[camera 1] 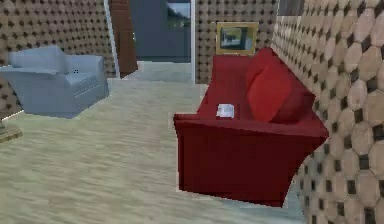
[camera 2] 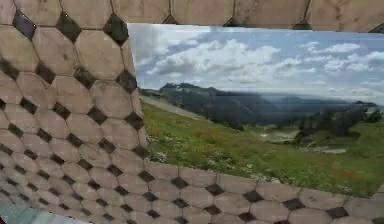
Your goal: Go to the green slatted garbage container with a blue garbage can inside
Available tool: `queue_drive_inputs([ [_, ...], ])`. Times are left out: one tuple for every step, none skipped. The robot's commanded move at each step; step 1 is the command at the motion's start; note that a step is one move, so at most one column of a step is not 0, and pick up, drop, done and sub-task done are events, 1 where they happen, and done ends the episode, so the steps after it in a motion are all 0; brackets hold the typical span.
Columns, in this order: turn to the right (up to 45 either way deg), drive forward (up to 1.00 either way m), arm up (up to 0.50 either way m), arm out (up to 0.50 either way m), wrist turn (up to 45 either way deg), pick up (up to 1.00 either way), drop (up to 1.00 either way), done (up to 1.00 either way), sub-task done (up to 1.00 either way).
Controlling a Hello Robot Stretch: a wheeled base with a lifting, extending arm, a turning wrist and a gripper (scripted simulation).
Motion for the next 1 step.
queue_drive_inputs([
  [-27.0, 0.0, 0.0, 0.0, 0.0, 0.0, 0.0, 0.0, 0.0],
])
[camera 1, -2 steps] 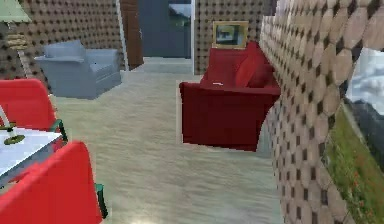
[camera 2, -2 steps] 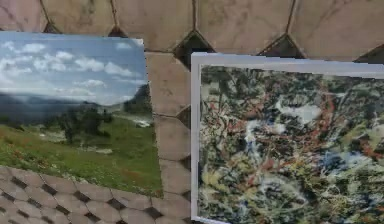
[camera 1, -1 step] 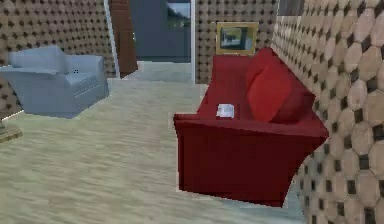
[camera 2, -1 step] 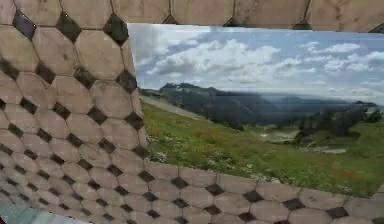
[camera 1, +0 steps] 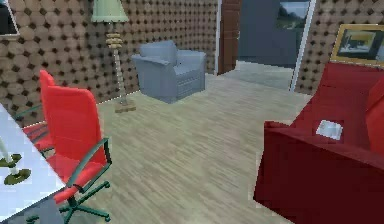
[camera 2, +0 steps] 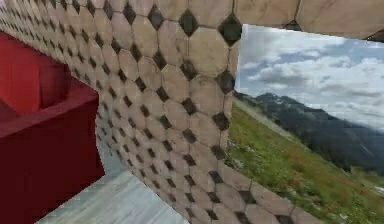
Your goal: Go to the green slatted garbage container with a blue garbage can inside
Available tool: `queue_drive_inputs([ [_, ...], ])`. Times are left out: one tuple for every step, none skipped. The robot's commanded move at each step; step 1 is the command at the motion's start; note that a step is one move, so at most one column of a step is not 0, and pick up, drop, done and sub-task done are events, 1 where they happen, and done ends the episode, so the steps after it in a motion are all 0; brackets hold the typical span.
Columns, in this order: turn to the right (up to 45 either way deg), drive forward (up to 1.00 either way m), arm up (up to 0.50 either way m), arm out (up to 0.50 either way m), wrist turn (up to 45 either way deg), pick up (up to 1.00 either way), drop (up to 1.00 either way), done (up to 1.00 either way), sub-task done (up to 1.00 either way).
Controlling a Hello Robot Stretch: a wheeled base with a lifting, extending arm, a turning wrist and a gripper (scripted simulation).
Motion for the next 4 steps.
queue_drive_inputs([
  [0.0, 1.0, 0.0, 0.0, 0.0, 0.0, 0.0, 0.0, 0.0],
  [0.0, 0.4, 0.0, 0.0, 0.0, 0.0, 0.0, 0.0, 0.0],
  [30.0, 0.0, 0.0, 0.0, 0.0, 0.0, 0.0, 0.0, 0.0],
  [0.0, 1.0, 0.0, 0.0, 0.0, 0.0, 0.0, 0.0, 0.0],
])
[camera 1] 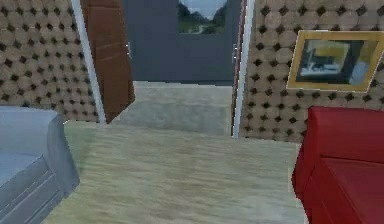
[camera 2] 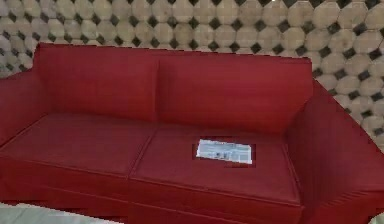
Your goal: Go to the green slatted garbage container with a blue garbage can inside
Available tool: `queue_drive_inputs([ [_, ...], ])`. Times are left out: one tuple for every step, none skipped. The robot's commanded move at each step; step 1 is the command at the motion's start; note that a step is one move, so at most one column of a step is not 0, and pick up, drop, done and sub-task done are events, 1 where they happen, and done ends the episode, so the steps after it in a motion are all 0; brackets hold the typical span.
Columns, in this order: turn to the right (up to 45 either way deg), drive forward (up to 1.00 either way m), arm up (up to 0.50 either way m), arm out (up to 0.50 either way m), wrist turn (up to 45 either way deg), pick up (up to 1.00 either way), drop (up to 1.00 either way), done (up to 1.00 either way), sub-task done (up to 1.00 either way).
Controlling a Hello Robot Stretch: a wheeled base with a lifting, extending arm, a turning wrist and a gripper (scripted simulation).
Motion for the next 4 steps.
queue_drive_inputs([
  [0.0, 1.0, 0.0, 0.0, 0.0, 0.0, 0.0, 0.0, 0.0],
  [0.0, 1.0, 0.0, 0.0, 0.0, 0.0, 0.0, 0.0, 0.0],
  [18.0, 0.0, 0.0, 0.0, 0.0, 0.0, 0.0, 0.0, 0.0],
  [0.0, 0.1, 0.0, 0.0, 0.0, 0.0, 0.0, 0.0, 0.0],
])
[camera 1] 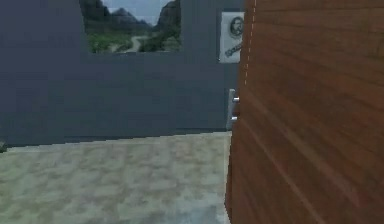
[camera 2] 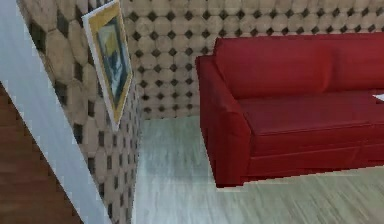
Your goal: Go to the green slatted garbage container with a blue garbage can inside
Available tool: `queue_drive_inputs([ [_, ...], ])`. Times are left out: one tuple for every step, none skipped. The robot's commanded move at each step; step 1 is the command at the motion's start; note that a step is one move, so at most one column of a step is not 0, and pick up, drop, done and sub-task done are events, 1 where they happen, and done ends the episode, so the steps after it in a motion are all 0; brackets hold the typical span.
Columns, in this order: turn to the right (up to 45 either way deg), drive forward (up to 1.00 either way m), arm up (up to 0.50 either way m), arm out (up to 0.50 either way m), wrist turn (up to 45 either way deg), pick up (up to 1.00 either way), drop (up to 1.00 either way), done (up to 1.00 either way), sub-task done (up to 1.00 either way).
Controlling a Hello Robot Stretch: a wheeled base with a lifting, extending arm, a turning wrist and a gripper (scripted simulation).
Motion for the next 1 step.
queue_drive_inputs([
  [-15.0, 0.0, 0.0, 0.0, 0.0, 0.0, 0.0, 0.0, 0.0],
])
